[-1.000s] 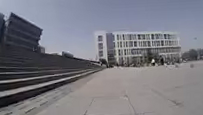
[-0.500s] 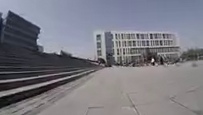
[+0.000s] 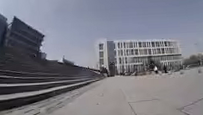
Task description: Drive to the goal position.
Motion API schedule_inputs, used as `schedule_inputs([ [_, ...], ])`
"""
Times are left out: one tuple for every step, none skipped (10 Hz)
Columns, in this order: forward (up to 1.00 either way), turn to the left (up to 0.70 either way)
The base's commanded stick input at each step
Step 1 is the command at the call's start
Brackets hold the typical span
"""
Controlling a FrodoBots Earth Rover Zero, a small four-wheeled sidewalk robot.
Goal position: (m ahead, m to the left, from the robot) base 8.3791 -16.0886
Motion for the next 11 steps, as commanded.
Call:
schedule_inputs([
  [1.0,0.0],
  [1.0,0.0],
  [1.0,0.0],
  [1.0,0.0],
  [1.0,0.0],
  [0.74,-0.01],
  [0.45,-0.03],
  [0.16,-0.04],
  [0.0,-0.05],
  [0.07,-0.06],
  [0.23,-0.09],
])
